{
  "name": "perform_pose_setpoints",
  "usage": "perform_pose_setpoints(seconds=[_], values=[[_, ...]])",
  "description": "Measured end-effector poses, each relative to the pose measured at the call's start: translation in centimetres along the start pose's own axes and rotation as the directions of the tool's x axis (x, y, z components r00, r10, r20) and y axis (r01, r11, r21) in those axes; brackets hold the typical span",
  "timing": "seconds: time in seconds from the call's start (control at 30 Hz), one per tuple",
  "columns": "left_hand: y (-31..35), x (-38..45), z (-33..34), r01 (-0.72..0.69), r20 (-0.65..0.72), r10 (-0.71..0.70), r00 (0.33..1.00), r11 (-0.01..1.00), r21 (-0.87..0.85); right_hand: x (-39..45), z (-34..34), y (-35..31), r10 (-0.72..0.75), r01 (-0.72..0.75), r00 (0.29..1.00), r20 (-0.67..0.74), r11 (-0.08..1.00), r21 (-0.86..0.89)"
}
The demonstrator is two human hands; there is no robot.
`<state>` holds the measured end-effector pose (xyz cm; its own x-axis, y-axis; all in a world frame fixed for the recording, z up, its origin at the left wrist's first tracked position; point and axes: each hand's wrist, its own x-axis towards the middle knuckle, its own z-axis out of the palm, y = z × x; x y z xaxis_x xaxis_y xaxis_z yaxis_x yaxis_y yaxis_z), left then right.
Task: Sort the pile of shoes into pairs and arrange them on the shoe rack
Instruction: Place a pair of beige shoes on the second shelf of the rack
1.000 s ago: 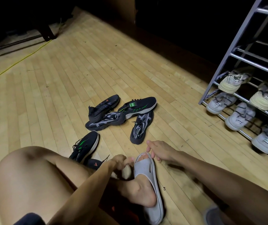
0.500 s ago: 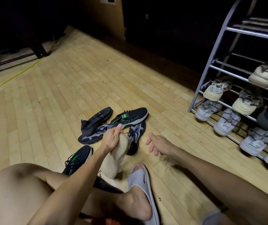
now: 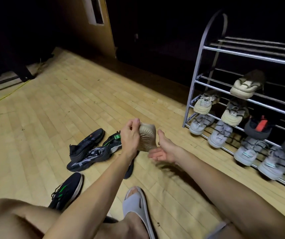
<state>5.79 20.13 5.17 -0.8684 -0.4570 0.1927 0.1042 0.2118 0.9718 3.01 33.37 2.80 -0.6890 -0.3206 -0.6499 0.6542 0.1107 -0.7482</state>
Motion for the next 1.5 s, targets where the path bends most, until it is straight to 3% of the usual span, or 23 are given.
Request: perform_pose_setpoints(seconds=[0.17, 0.27, 0.33, 0.43, 0.53, 0.67, 0.83, 1.0, 1.23, 1.5], values=[[1.6, -1.8, 3.5, -0.076, 0.123, 0.075, 0.99, 0.997, 0.004, -0.3, -2.0, -1.2, -0.047, 0.063, 0.997, -0.055, 0.931, 0.36], [2.0, -2.8, 5.4, -0.011, 0.248, 0.02, 0.969, 0.999, -0.036, -0.2, -3.8, -1.7, -0.118, 0.209, 0.971, -0.206, 0.838, 0.504], [2.0, -3.4, 6.8, 0.071, 0.279, -0.053, 0.959, 0.996, -0.054, 0.0, -5.1, -1.7, -0.214, 0.361, 0.907, -0.363, 0.84, 0.405], [2.6, -3.6, 8.5, 0.254, 0.29, -0.219, 0.932, 0.963, -0.09, -0.9, -6.5, -2.0, -0.323, 0.476, 0.786, -0.527, 0.86, 0.184], [3.5, -3.0, 9.4, 0.365, 0.404, -0.3, 0.864, 0.927, -0.092, -1.3, -7.6, -2.7, -0.424, 0.539, 0.722, -0.547, 0.84, 0.061], [4.1, -1.4, 10.5, 0.341, 0.432, -0.275, 0.859, 0.936, -0.083, -1.5, -8.4, -3.9, -0.445, 0.599, 0.708, -0.548, 0.79, 0.133], [5.1, 1.2, 13.1, 0.323, 0.449, -0.258, 0.855, 0.944, -0.072, -2.0, -9.9, -6.8, -0.476, 0.593, 0.674, -0.565, 0.804, 0.031], [8.1, 3.6, 16.7, 0.123, 0.422, -0.073, 0.904, 0.988, -0.093, -2.8, -13.3, -12.1, -0.436, 0.635, 0.607, -0.665, 0.769, 0.075], [11.7, 8.1, 21.1, 0.101, 0.459, -0.074, 0.885, 0.994, -0.033, -2.9, -18.2, -17.4, -0.397, 0.501, 0.705, -0.588, 0.865, 0.018], [11.3, 11.8, 26.3, 0.169, 0.518, -0.163, 0.84, 0.985, 0.036, -2.0, -22.0, -21.2, -0.364, 0.326, 0.703, -0.61, 0.928, -0.179]])
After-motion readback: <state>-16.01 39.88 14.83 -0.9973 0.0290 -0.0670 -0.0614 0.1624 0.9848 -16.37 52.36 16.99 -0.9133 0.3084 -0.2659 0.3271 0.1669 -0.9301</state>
